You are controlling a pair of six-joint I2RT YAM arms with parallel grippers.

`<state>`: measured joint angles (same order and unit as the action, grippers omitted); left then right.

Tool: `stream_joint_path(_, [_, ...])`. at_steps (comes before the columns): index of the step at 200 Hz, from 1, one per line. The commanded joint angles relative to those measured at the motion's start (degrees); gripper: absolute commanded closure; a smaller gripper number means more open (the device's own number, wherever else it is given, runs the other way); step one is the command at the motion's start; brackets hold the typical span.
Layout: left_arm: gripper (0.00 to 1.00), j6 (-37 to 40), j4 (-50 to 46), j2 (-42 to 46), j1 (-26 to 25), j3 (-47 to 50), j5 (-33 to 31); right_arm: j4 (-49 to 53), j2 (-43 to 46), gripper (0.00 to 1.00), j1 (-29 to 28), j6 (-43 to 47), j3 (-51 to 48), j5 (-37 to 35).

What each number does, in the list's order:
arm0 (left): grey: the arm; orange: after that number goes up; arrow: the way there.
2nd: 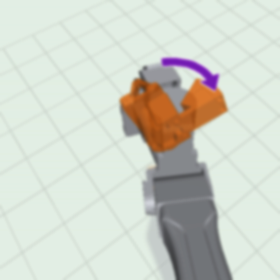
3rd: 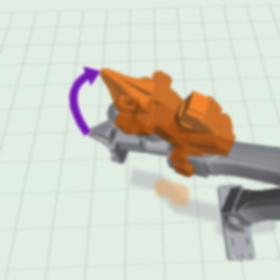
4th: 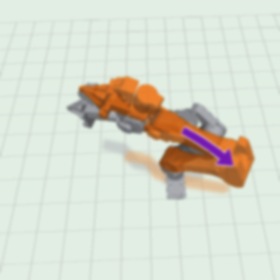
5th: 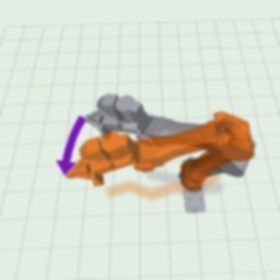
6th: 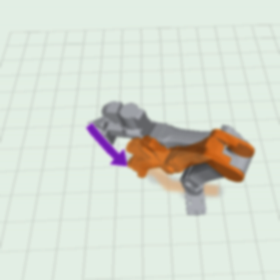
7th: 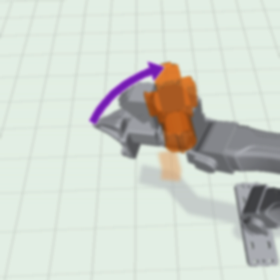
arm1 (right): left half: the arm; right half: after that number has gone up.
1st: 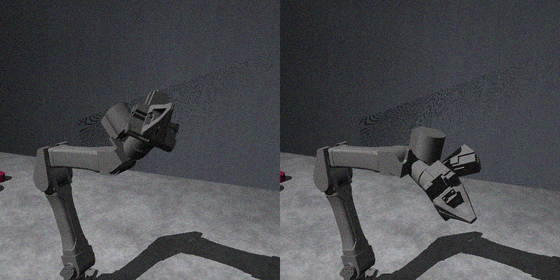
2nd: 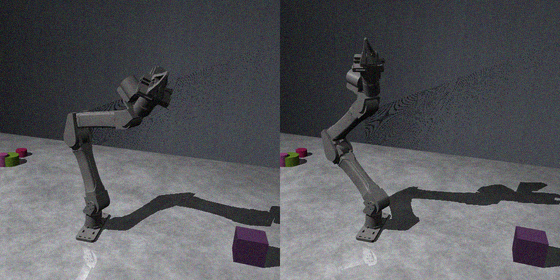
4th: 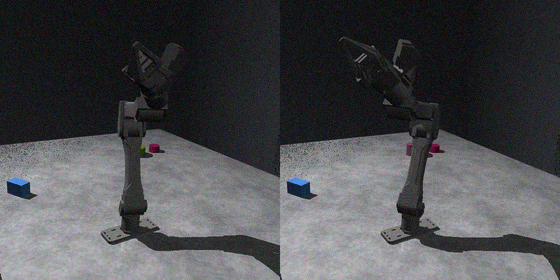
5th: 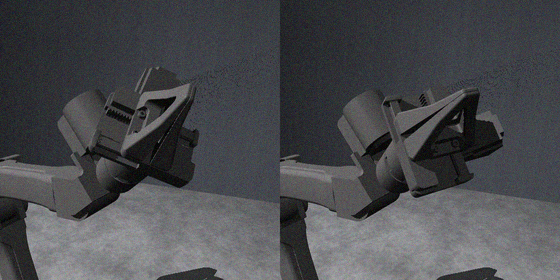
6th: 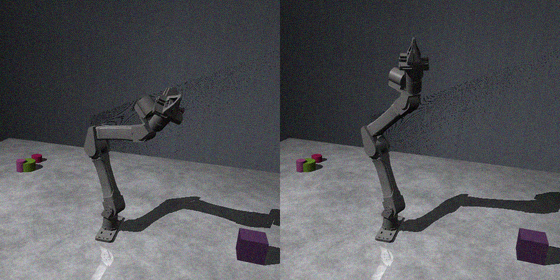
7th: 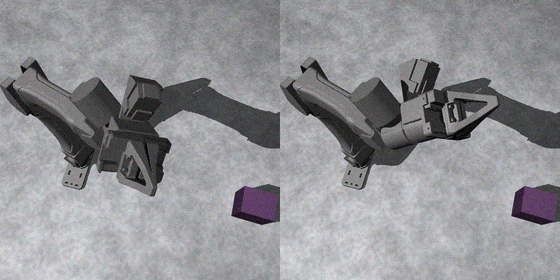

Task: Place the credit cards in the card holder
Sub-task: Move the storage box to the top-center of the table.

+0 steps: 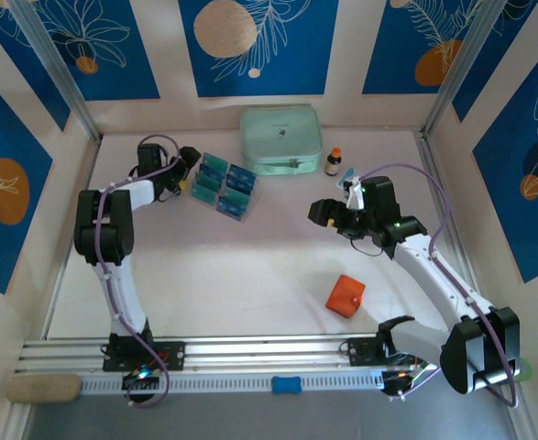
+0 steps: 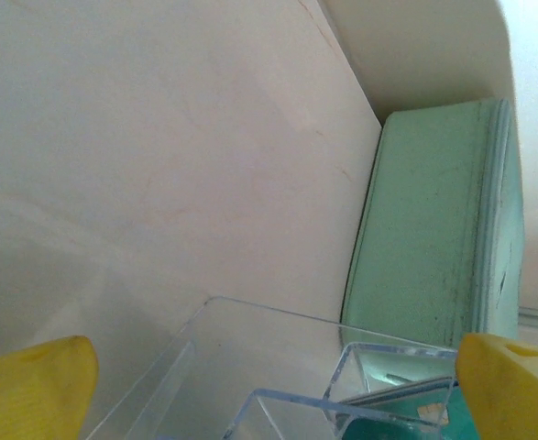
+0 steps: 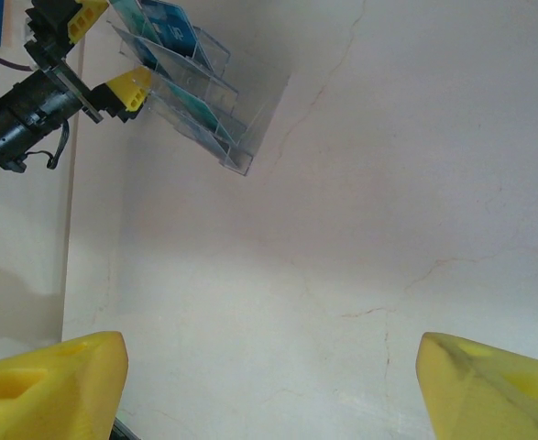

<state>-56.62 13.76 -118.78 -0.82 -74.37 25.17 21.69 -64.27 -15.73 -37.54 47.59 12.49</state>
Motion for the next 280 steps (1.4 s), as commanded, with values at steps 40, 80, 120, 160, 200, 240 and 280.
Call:
stream_joint_path(40, [0.0, -4.1, 9.1, 3.5, -2.4, 6.6, 2.8, 0.8, 2.3, 0.17, 0.5, -0.1, -1.6, 2.0])
stream_joint_path(80, [0.0, -6.8, 15.1, 6.1, -5.2, 12.5, 2.9, -1.7, 0.5, 0.17, -0.2, -1.0, -2.5, 3.5])
stream_joint_path(120, [0.0, -10.7, 23.2, 8.2, -8.8, 19.4, 1.5, -5.0, -4.6, 0.17, -4.5, -1.4, -2.1, 3.0])
stream_joint_path(160, [0.0, -12.2, 26.5, 9.5, -9.6, 22.7, 1.0, -9.7, -13.3, 0.18, -12.7, -2.5, -0.6, 1.2])
stream_joint_path(200, [0.0, -8.6, 21.9, 12.8, -9.5, 22.0, 0.8, -14.5, -24.5, 0.18, -18.3, -3.1, 3.6, -0.5])
stream_joint_path(240, [0.0, -1.7, 10.8, 15.5, -8.4, 18.3, -1.7, -15.7, -32.9, 0.18, -20.5, -2.4, 9.6, -1.3])
stream_joint_path(280, [0.0, 5.1, -0.7, 14.5, -7.8, 13.0, -4.0, -16.4, -39.0, 0.19, -21.1, -2.2, 14.3, -1.8])
